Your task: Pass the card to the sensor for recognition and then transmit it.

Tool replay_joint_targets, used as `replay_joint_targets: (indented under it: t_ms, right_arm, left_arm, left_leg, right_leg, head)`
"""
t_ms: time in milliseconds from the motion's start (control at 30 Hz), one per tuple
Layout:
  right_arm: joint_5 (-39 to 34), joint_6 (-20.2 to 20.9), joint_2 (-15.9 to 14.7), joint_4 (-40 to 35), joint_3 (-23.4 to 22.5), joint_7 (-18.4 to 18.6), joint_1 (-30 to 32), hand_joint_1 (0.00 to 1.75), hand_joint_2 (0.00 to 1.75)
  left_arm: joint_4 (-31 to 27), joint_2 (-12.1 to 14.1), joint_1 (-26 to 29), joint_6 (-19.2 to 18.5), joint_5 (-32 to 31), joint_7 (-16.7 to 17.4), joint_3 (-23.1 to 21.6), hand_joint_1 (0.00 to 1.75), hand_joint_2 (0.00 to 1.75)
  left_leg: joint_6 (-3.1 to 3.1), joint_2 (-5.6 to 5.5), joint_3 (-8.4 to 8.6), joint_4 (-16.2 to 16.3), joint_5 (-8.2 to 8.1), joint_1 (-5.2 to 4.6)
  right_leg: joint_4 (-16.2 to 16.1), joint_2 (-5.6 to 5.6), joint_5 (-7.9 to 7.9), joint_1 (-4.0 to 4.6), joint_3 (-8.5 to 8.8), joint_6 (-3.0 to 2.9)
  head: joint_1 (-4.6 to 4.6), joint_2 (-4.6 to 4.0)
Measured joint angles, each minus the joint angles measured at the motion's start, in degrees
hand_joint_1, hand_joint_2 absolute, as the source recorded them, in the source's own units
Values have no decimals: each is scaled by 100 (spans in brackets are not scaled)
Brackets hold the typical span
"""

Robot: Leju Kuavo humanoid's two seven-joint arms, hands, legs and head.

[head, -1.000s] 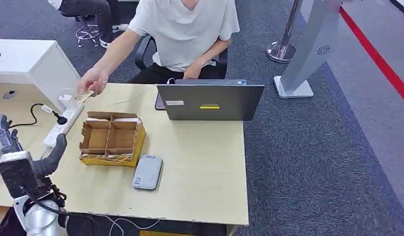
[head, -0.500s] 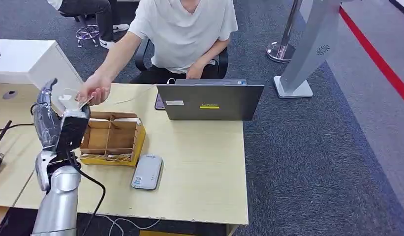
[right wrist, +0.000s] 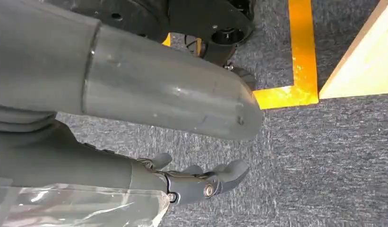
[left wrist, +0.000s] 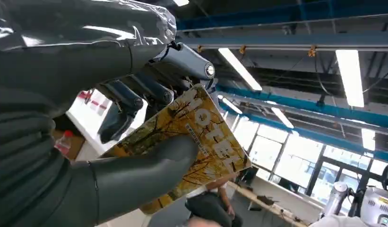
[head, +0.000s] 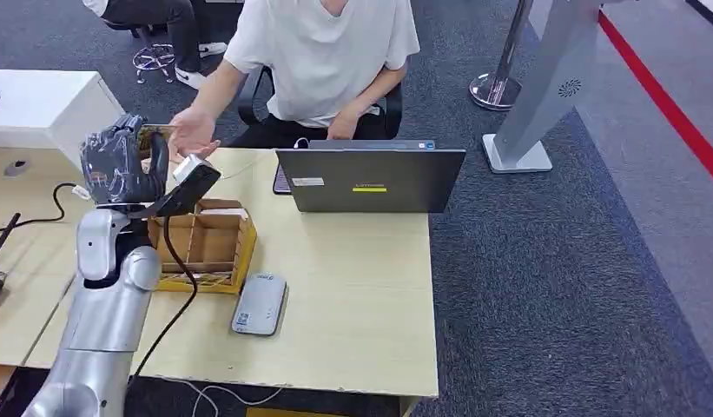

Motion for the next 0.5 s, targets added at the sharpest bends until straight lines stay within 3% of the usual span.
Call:
replay_joint_targets:
  t_ms: [300,500]
  right_arm:
    - [275,-37,-61,129,-2,140,-56,0,0]
    - [454,-114,-92,199,-2,251,-79,0,0]
  left_arm:
    - [618,336,-758,111,-1515,544,-579,175,175]
    - [887,426,-1018,164,-1958,815,-775,175,175]
  left_leg:
    - [-1,3,-4,0,5,0]
    - [-1,5,-7,0,10,0]
  right_leg:
    - [1,2,9,0,-4,0]
    - [1,4,13,0,-7,0]
  head:
    - [2,0]
    - [0,0]
